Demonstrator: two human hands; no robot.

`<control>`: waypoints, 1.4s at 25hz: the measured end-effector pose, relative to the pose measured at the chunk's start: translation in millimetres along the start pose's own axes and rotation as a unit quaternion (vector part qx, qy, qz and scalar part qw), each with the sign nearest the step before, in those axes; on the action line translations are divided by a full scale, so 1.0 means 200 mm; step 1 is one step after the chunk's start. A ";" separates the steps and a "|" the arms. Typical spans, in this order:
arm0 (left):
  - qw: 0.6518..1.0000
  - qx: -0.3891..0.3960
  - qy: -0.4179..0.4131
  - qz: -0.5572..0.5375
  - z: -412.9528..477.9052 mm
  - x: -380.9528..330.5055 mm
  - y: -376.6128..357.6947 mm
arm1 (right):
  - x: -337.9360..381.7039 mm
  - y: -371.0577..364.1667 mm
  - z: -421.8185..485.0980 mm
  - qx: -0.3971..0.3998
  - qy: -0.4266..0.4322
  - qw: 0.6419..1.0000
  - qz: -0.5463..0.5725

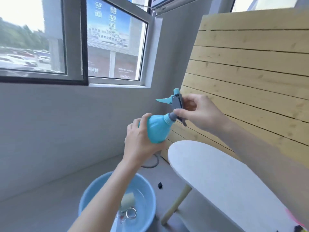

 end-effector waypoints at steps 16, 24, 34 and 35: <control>0.991 0.006 0.127 0.029 0.02 0.68 0.26 | 0.17 -0.73 0.22 0.169 0.260 0.951 -0.014; 0.983 -0.065 0.124 0.119 0.05 0.70 0.22 | -0.12 -0.79 0.35 0.249 -0.047 0.967 0.011; 0.983 -0.058 0.139 0.108 0.06 0.69 0.18 | -0.01 -0.74 0.33 0.065 0.254 0.913 -0.312; 0.982 -0.060 0.137 0.111 0.06 0.69 0.18 | -0.05 -0.76 0.32 0.115 0.207 0.932 -0.273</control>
Point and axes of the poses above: each hand's wrist, its own z-axis towards the middle knuckle, its own y-axis out of the back of the hand, x = y × z, the point moved 8 cm from there along z, towards the middle knuckle, and after that the axes turned 2 degrees about y, right-handed, at the moved point
